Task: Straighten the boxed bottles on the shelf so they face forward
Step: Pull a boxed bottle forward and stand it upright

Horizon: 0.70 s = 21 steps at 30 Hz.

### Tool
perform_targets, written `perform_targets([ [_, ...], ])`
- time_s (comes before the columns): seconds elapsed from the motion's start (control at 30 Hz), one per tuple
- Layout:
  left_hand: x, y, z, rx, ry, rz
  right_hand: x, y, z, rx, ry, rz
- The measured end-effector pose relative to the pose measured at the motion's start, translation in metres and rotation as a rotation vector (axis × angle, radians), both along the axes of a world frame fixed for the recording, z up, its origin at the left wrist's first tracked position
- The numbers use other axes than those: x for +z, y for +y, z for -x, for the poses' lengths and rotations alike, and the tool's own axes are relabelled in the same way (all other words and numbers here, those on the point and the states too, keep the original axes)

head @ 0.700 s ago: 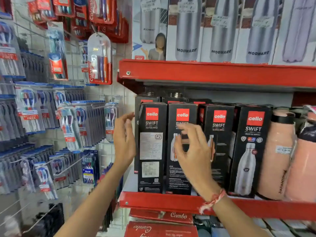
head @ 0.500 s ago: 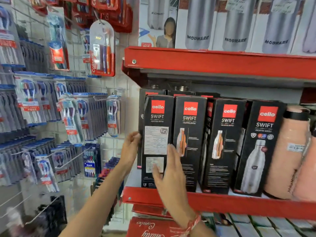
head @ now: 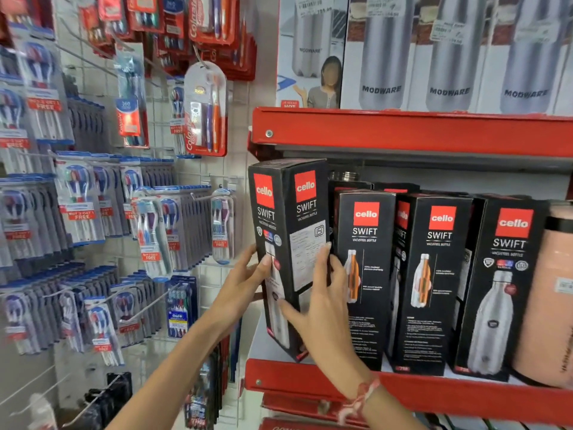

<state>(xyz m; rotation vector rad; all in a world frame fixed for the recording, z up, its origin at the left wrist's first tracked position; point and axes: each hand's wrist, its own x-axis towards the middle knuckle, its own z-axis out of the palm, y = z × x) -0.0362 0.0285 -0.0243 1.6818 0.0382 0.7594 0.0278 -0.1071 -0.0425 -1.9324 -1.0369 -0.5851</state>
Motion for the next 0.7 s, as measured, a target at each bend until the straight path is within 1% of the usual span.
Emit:
perform_targets([
  [0.07,0.005,-0.003,0.017,-0.009,-0.056,-0.078,0.011,-0.014,-0.006,0.134,0.051,0.031],
  [0.13,0.006,-0.007,0.029,-0.01,-0.09,-0.172,0.02,-0.022,-0.013,0.276,0.162,0.072],
  [0.17,0.006,-0.008,0.031,0.0,-0.104,-0.213,0.022,-0.023,-0.017,0.329,0.209,0.086],
  [0.23,0.004,-0.01,0.028,0.06,-0.115,-0.259,0.025,-0.021,-0.023,0.365,0.263,0.107],
  [0.33,0.0,-0.009,0.015,0.141,-0.108,-0.269,0.027,-0.013,-0.027,0.339,0.297,0.124],
  [0.53,-0.019,-0.007,-0.005,0.222,-0.009,-0.251,0.009,-0.002,-0.04,0.237,0.3,0.176],
  [0.7,-0.021,-0.007,-0.016,0.281,0.099,-0.313,-0.003,0.004,-0.042,0.189,0.311,0.145],
])
